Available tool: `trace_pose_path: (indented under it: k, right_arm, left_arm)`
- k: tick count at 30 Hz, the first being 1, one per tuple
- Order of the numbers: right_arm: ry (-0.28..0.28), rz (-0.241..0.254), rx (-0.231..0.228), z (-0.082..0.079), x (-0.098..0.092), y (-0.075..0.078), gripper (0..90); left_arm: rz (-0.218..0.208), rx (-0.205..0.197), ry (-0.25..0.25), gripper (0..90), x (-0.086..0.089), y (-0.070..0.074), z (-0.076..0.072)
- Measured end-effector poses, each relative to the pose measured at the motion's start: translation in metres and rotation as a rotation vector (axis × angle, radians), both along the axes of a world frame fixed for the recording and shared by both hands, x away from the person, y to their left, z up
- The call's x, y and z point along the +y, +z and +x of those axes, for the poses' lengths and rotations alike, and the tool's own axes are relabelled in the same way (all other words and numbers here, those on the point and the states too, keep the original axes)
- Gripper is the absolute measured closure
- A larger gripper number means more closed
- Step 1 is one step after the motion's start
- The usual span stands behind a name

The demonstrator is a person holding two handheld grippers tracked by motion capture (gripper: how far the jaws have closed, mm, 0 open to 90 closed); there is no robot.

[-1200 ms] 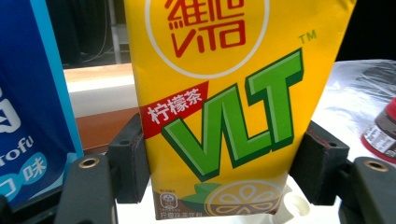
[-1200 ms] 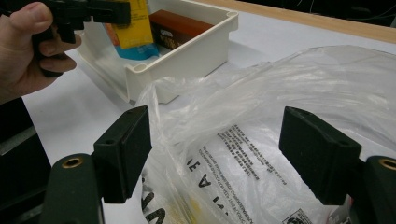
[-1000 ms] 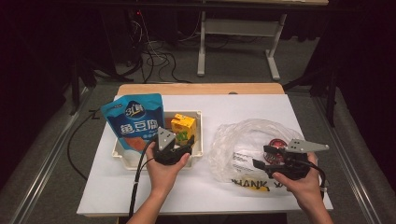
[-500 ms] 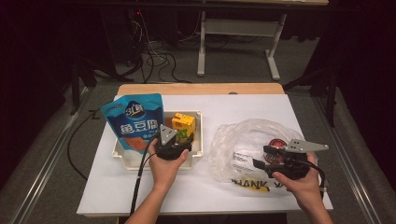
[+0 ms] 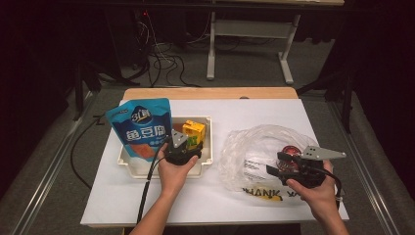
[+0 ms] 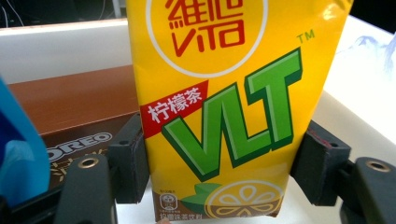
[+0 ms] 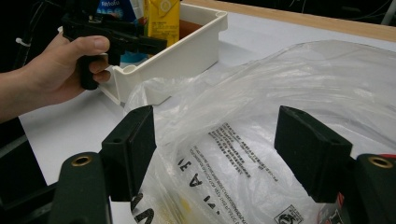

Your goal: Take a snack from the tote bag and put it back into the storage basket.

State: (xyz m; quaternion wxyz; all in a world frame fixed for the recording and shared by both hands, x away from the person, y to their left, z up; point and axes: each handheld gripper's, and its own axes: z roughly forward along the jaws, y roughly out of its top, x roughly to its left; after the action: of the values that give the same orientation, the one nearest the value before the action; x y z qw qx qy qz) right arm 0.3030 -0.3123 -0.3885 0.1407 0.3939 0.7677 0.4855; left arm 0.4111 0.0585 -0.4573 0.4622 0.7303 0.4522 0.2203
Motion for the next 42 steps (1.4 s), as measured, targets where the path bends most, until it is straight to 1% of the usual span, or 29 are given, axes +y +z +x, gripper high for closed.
trace_pose_path:
  k: [2,3,4,6,7,8,9,10,13,14,21,23,25,26,28,29,30,31,34,36,37,39,42]
  right_arm:
    - [0.005,-0.005,0.000,0.000,0.001,-0.001,30.0]
    - [0.005,-0.005,0.000,0.000,0.001,-0.001,30.0]
    - [0.007,-0.008,0.002,0.000,0.003,-0.001,30.0]
    - [0.007,-0.010,0.000,0.000,0.003,-0.001,30.0]
    - [0.007,-0.010,0.000,0.000,0.003,-0.001,30.0]
    - [0.006,-0.014,0.002,0.000,0.003,-0.002,30.1]
    - [0.007,-0.013,0.001,0.000,0.003,-0.002,30.1]
    - [0.004,-0.013,0.001,0.000,0.003,-0.002,30.2]
    - [0.003,-0.015,0.002,0.000,0.003,-0.002,30.3]
    - [0.004,-0.016,0.003,0.000,0.004,-0.002,30.3]
    - [0.003,-0.019,0.002,0.000,0.003,-0.003,30.3]
    - [0.000,-0.019,0.002,0.001,0.002,-0.003,30.3]
    - [-0.002,-0.019,0.004,0.001,0.002,-0.003,30.3]
    - [-0.002,-0.018,0.003,0.001,0.002,-0.003,30.3]
    - [-0.002,-0.019,0.003,0.001,0.001,-0.003,30.3]
    - [-0.003,-0.019,0.005,0.001,0.002,-0.003,30.3]
    - [-0.004,-0.022,0.005,0.001,0.002,-0.004,30.3]
    - [-0.004,-0.022,0.005,0.001,0.002,-0.004,30.3]
    - [-0.002,-0.028,0.004,0.001,0.002,-0.004,30.3]
    - [-0.002,-0.030,0.002,0.001,0.002,-0.004,30.3]
    - [-0.002,-0.030,0.002,0.001,0.002,-0.004,30.3]
    - [-0.003,-0.030,0.005,0.001,0.003,-0.004,30.2]
    - [0.002,-0.032,0.002,0.001,0.003,-0.004,30.2]
  left_arm:
    - [0.006,0.009,-0.002,31.5,-0.001,-0.001,0.001]
    - [0.018,0.015,-0.002,31.5,-0.001,-0.001,0.001]
    - [0.032,0.026,0.004,31.5,-0.002,-0.001,0.003]
    - [0.040,0.044,0.002,31.5,-0.003,-0.001,0.005]
    - [0.040,0.044,0.002,31.5,-0.003,-0.001,0.005]
    - [0.057,0.052,-0.005,31.5,-0.004,-0.001,0.006]
    - [0.057,0.052,-0.005,31.5,-0.004,-0.001,0.006]
    - [0.068,0.057,-0.008,31.5,-0.005,-0.001,0.006]
    - [0.076,0.061,-0.009,31.2,-0.006,-0.002,0.006]
    - [0.095,0.066,-0.012,31.0,-0.007,-0.003,0.006]
    - [0.089,0.070,-0.014,29.7,-0.006,-0.004,0.005]
    - [0.071,0.079,-0.014,28.9,-0.004,-0.004,0.005]
    - [0.070,0.083,-0.019,28.2,-0.003,-0.004,0.005]
    - [0.062,0.092,-0.024,27.7,-0.001,-0.003,0.004]
    - [0.079,0.091,-0.034,27.4,0.000,-0.003,0.001]
    - [0.079,0.091,-0.034,27.2,0.000,-0.003,0.001]
    - [0.080,0.089,-0.036,26.8,0.001,-0.001,-0.003]
    - [0.080,0.089,-0.036,26.6,0.001,-0.001,-0.003]
    - [0.087,0.097,-0.051,25.5,0.004,0.000,-0.009]
    - [0.090,0.087,-0.048,25.8,0.006,-0.001,-0.013]
    - [0.090,0.087,-0.048,25.9,0.006,-0.001,-0.013]
    - [0.075,0.088,-0.048,25.5,0.008,-0.001,-0.016]
    - [0.070,0.090,-0.062,24.9,0.012,0.000,-0.020]
